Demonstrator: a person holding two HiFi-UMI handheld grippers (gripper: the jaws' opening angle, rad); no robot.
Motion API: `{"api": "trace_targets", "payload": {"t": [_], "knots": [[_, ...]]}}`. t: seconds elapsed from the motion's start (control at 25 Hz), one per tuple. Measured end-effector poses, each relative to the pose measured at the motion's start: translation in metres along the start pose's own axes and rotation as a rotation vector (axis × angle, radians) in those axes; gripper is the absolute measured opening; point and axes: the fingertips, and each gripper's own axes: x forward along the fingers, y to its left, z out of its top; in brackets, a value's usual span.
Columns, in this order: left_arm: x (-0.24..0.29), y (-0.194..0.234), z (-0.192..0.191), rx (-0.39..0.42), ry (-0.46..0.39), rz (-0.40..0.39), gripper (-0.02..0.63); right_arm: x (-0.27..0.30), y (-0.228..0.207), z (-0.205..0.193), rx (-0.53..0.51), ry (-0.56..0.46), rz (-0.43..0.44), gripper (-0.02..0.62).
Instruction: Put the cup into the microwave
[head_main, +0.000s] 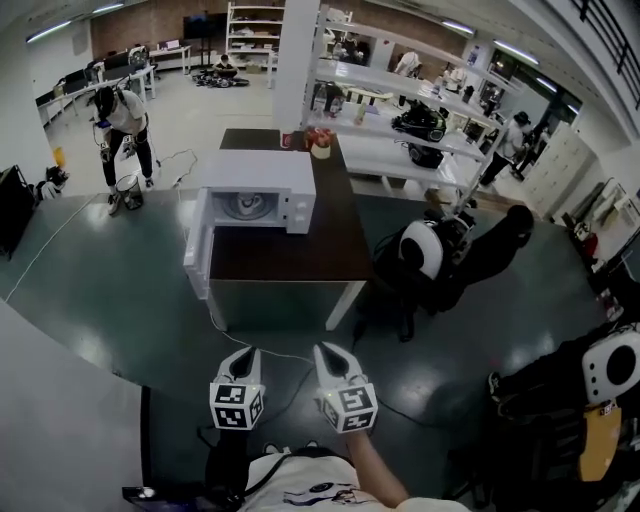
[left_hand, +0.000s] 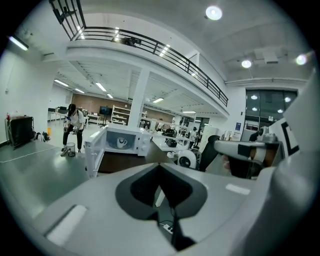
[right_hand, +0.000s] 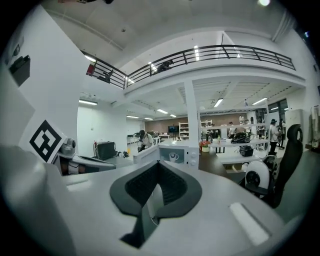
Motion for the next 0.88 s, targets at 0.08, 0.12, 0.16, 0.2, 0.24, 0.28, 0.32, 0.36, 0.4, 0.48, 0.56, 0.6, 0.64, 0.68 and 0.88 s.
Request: {"api": "trace_targets", "payload": {"t": [0.08, 0.12, 0.16, 0.2, 0.24, 0.28, 0.32, 0.36, 0.4, 0.48, 0.56, 0.6, 0.64, 0.68, 0.88], "knots": [[0.001, -0.004, 0.010, 0.021, -0.030, 0.014, -0.001, -0.003, -0.006, 0.013, 0.001, -0.039, -0.005, 0.000], [0.002, -0.007, 0.014, 0.029, -0.043, 0.025, 0.000, -0.005, -0.009, 0.017, 0.003, -0.052, -0.007, 0.001], [0.003, -0.010, 0.018, 0.036, -0.054, 0.035, 0.000, -0.008, -0.013, 0.021, 0.006, -0.063, -0.009, 0.000], [0.003, -0.015, 0.023, 0.045, -0.067, 0.043, -0.001, -0.012, -0.016, 0.025, 0.007, -0.076, -0.011, 0.000], [0.004, -0.019, 0.028, 0.052, -0.080, 0.050, -0.001, -0.015, -0.019, 0.028, 0.006, -0.087, -0.011, 0.000], [0.005, -0.022, 0.032, 0.058, -0.090, 0.052, -0.001, -0.017, -0.022, 0.032, 0.004, -0.096, -0.011, 0.000], [0.007, -0.026, 0.037, 0.065, -0.095, 0.044, -0.002, -0.019, -0.026, 0.034, 0.004, -0.102, -0.013, 0.000], [0.008, -0.032, 0.040, 0.073, -0.095, 0.023, 0.000, -0.021, -0.030, 0.036, 0.010, -0.108, -0.017, 0.000], [0.009, -0.039, 0.042, 0.078, -0.095, -0.006, -0.002, -0.023, -0.035, 0.036, 0.017, -0.113, -0.022, 0.000], [0.011, -0.051, 0.045, 0.075, -0.102, -0.048, -0.002, -0.026, -0.044, 0.037, 0.027, -0.123, -0.028, 0.000], [0.014, -0.057, 0.047, 0.083, -0.107, -0.047, -0.002, -0.027, -0.048, 0.041, 0.021, -0.137, -0.021, 0.000], [0.015, -0.058, 0.048, 0.089, -0.107, -0.042, -0.002, -0.026, -0.048, 0.044, 0.015, -0.143, -0.015, 0.000], [0.016, -0.059, 0.048, 0.092, -0.106, -0.038, -0.002, -0.026, -0.048, 0.045, 0.009, -0.146, -0.009, 0.000], [0.017, -0.060, 0.049, 0.094, -0.105, -0.035, -0.002, -0.026, -0.048, 0.046, 0.003, -0.146, -0.004, 0.000], [0.015, -0.063, 0.049, 0.088, -0.108, -0.015, -0.002, -0.032, -0.047, 0.046, 0.002, -0.135, 0.010, 0.000]]}}
